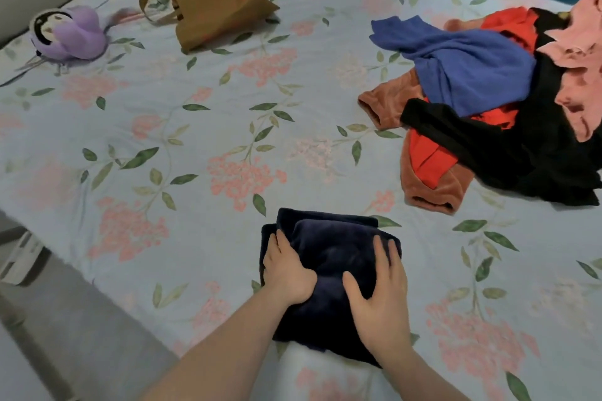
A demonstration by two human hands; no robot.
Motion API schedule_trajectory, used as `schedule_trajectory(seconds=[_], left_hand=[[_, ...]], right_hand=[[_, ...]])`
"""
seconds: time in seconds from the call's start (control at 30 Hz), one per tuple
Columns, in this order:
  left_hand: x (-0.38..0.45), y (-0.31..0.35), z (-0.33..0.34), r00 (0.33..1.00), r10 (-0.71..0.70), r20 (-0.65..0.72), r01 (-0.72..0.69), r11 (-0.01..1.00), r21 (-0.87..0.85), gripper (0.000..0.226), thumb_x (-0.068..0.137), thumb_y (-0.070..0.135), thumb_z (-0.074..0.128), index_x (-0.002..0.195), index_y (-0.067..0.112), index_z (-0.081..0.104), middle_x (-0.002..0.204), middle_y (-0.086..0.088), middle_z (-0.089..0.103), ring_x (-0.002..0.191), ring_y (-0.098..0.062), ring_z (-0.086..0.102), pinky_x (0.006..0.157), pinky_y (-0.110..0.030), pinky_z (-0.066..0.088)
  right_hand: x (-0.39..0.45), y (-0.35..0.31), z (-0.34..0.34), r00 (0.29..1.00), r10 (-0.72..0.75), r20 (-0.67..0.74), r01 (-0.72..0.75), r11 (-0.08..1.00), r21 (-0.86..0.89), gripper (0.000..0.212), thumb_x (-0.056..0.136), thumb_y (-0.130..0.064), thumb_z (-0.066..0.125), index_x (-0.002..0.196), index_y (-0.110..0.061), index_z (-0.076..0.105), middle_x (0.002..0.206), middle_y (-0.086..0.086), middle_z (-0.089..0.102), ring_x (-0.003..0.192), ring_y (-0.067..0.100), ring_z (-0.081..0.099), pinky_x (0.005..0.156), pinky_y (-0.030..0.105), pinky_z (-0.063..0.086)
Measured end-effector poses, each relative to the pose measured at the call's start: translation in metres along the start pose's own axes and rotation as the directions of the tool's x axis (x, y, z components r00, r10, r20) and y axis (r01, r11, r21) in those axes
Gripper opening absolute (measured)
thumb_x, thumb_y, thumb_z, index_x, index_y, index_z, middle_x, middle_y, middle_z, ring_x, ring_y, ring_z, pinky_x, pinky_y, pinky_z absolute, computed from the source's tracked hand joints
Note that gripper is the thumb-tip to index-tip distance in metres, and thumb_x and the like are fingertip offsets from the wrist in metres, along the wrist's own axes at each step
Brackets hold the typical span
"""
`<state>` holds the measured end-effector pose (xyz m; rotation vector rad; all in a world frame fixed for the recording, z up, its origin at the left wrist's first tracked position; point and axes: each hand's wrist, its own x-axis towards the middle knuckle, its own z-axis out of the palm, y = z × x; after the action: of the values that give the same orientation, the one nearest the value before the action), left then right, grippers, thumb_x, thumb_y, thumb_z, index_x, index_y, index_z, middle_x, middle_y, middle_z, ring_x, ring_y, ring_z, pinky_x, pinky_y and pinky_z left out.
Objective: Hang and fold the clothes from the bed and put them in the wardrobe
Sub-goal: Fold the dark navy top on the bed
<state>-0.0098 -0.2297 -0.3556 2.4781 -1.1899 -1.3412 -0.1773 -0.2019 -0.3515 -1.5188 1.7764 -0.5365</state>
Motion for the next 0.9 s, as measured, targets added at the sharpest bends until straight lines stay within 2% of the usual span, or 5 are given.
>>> schedule_trajectory(seconds=[0.07,0.17,0.5,0.6,0.9], left_hand=[[0.01,0.003,0.008,0.999,-0.046,-0.003,0.046,0.999,0.024,0.105,0.086,0.019,0.06,0.159,0.012,-0.014,0.168,-0.008,-0.011,0.155,-0.032,-0.001,0.126,-0.045,0.007],[0.022,-0.003,0.017,0.997,-0.064,-0.032,0.067,0.994,0.09,0.105,0.084,0.017,0.06,0.159,0.014,-0.014,0.168,-0.006,-0.008,0.153,-0.034,0.002,0.125,-0.05,0.009],[0.061,0.005,0.039,0.967,-0.233,-0.104,0.254,0.921,0.294,0.116,0.086,0.035,0.069,0.157,0.017,-0.022,0.165,-0.006,-0.014,0.152,-0.034,0.001,0.12,-0.057,0.017],[0.067,0.006,0.04,0.963,-0.25,-0.104,0.27,0.906,0.325,0.116,0.088,0.036,0.067,0.156,0.016,-0.025,0.165,-0.009,-0.015,0.152,-0.036,-0.001,0.12,-0.06,0.015],[0.067,0.006,0.041,0.967,-0.223,-0.124,0.25,0.922,0.297,0.113,0.088,0.033,0.065,0.157,0.017,-0.022,0.165,-0.009,-0.013,0.152,-0.035,-0.001,0.121,-0.06,0.014]], right_hand=[[0.007,0.002,0.008,0.979,0.195,-0.053,-0.188,0.974,0.125,0.089,0.084,-0.057,0.067,0.156,-0.048,0.016,0.166,-0.01,0.021,0.15,0.019,0.029,0.117,0.045,0.036],[0.011,0.007,0.021,0.957,0.268,-0.113,-0.249,0.956,0.156,0.092,0.078,-0.062,0.069,0.154,-0.049,0.019,0.155,-0.009,0.039,0.138,0.021,0.047,0.107,0.048,0.047],[0.039,0.03,0.048,0.927,0.352,-0.132,-0.352,0.936,0.029,0.098,0.069,-0.062,0.069,0.152,-0.055,0.017,0.149,-0.003,0.034,0.138,0.028,0.04,0.103,0.055,0.048],[0.044,0.032,0.051,0.921,0.368,-0.128,-0.367,0.93,0.032,0.102,0.059,-0.072,0.056,0.151,-0.054,0.017,0.148,-0.003,0.034,0.136,0.03,0.042,0.104,0.056,0.047],[0.047,0.031,0.05,0.932,0.345,-0.115,-0.332,0.936,0.116,0.099,0.06,-0.07,0.058,0.151,-0.045,0.028,0.143,-0.001,0.036,0.135,0.026,0.041,0.107,0.052,0.045]])
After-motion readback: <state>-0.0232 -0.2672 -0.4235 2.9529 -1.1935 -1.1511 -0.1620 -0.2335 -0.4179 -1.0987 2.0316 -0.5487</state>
